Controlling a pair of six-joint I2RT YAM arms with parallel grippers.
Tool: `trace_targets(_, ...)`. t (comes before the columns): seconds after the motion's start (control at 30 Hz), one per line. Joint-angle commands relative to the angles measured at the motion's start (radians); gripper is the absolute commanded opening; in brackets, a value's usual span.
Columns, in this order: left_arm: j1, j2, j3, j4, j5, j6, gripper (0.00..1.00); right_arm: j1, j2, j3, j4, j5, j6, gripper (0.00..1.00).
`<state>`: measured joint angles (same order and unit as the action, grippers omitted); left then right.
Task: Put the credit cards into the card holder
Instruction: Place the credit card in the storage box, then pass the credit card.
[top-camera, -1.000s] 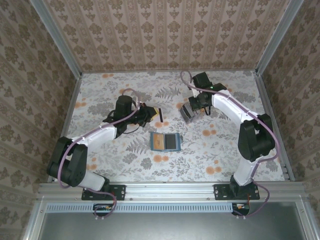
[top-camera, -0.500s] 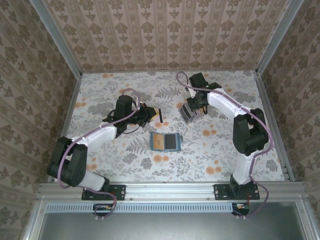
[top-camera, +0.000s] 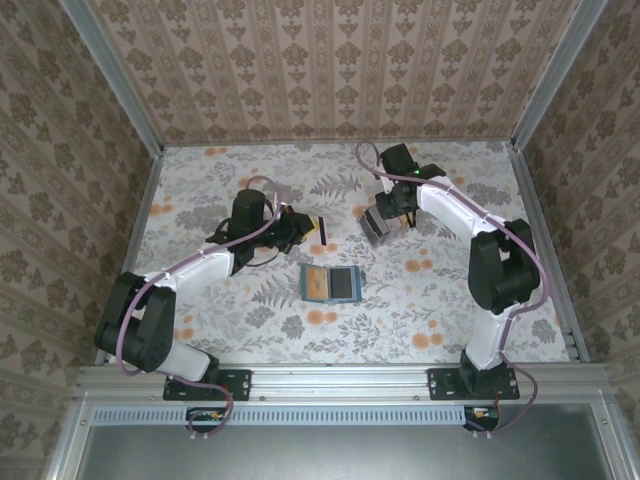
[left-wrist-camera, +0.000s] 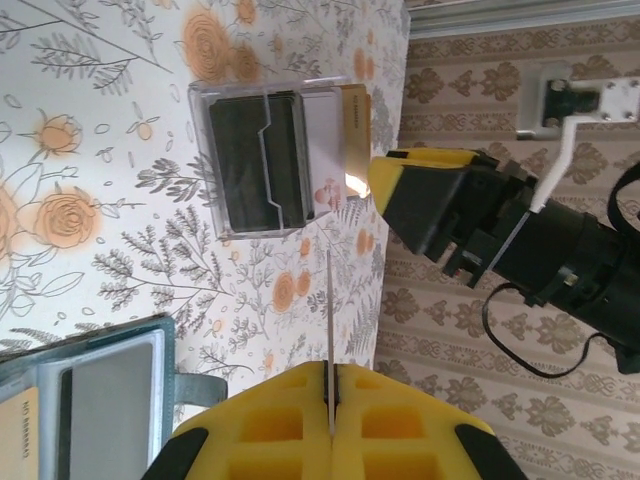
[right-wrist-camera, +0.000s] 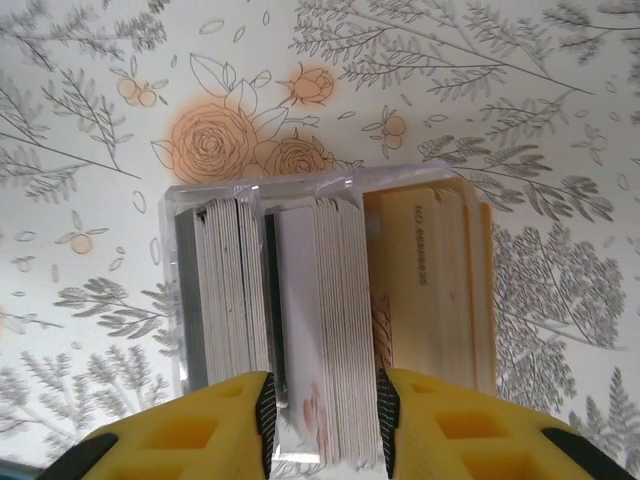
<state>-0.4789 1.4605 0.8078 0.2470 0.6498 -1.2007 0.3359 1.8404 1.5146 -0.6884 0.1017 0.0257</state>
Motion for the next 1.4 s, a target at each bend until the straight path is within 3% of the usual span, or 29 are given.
trace_targets(0.0, 0.016, 0.016, 0.018, 0.116, 0.046, -0.041, 0.0, -0.003, -0.147, -0.01, -0.029, -0.131, 0.152, 0.35)
trace_targets(0.1, 0.038, 0.03, 0.011, 0.2, 0.064, -0.103, 0.0, -0.003, -0.251, -0.128, 0.126, -0.433, 0.337, 0.35)
trace_targets(0.2, 0.052, 0.04, 0.014, 0.254, 0.078, -0.145, 0.0, -0.002, -0.3, -0.212, 0.268, -0.611, 0.519, 0.4)
trace_targets(0.37, 0.052, 0.053, 0.01, 0.328, 0.094, -0.198, 0.0, 0.015, -0.303, -0.298, 0.472, -0.757, 0.76, 0.46)
trace_targets(0.47, 0.05, 0.063, 0.005, 0.381, 0.103, -0.235, 0.0, 0.024, -0.25, -0.288, 0.492, -0.832, 0.843, 0.48)
trace_targets(0.77, 0.037, 0.077, 0.01, 0.414, 0.112, -0.252, 0.0, 0.062, -0.194, -0.284, 0.641, -0.908, 0.962, 0.47)
trace_targets(1.0, 0.028, 0.093, 0.019, 0.434, 0.122, -0.255, 0.0, 0.074, -0.168, -0.272, 0.653, -0.918, 0.984, 0.44)
trace_targets(1.2, 0.028, 0.095, 0.019, 0.457, 0.117, -0.27, 0.0, 0.076, -0.155, -0.275, 0.674, -0.934, 0.994, 0.32)
trace_targets(1.37, 0.028, 0.097, 0.02, 0.471, 0.122, -0.28, 0.02, 0.077, -0.152, -0.283, 0.695, -0.947, 1.002, 0.28)
